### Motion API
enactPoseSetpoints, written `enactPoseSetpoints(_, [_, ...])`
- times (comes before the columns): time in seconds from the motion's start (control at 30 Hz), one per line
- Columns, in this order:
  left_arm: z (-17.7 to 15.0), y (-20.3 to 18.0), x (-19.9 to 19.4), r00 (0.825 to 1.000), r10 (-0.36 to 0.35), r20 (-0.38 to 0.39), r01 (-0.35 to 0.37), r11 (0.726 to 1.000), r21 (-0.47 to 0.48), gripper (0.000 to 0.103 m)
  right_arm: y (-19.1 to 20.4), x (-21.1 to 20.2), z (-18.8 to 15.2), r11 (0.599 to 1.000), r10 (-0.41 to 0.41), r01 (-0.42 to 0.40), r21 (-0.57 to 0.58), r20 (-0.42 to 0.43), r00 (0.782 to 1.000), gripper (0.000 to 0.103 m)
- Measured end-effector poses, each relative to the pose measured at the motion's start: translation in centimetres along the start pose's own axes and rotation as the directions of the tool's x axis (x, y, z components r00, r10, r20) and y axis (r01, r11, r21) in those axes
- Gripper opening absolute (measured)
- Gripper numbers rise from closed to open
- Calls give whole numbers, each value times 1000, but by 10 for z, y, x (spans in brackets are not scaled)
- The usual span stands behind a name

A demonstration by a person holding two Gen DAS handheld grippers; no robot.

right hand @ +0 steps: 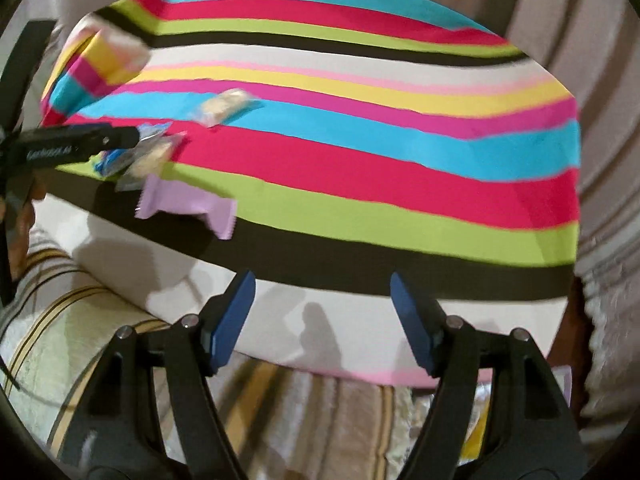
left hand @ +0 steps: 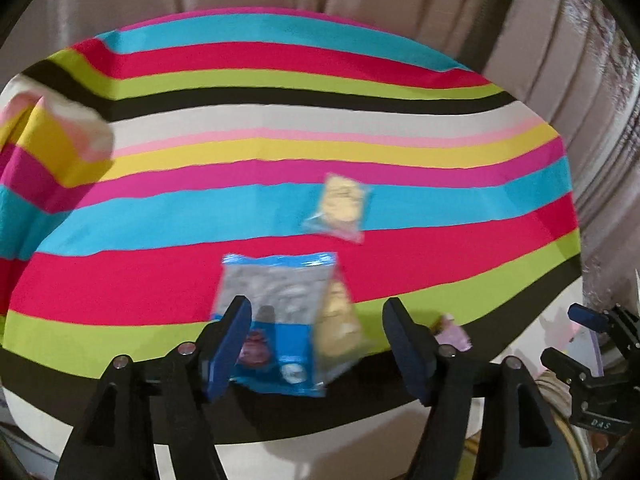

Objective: Organize snacks
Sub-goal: 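Grasp the blue pea packet with left tool while right tool grasps pink wrapped candy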

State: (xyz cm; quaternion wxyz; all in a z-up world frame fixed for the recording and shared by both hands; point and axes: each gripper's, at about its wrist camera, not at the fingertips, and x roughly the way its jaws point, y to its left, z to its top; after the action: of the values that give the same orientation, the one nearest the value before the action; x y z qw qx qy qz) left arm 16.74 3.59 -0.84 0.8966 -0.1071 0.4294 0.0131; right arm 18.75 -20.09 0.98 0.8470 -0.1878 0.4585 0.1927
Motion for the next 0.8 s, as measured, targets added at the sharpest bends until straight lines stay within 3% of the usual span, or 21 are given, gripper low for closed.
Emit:
enactPoseSetpoints(0.17, [-2, 19, 9, 999, -1, -47, 0, 1000, -23, 72, 25, 13, 11, 994, 16, -18, -106, -14, 1000, 73])
enactPoseSetpoints(0.27, [-4, 24, 13, 998, 0, -64, -2, 999, -36, 76, 36, 18, 17, 990, 33, -35, -138, -18, 999, 73])
enactPoseSetpoints(0.5, [-8, 39, 28, 992, -29, -123, 18, 995, -93, 76, 51, 27, 27, 981, 62, -66, -184, -29, 998, 73])
enactPoseSetpoints(0.8, [-9, 41, 27, 993, -49, -112, 38, 994, -103, 72, 71, 43, 40, 968, 75, -82, -237, -40, 996, 74])
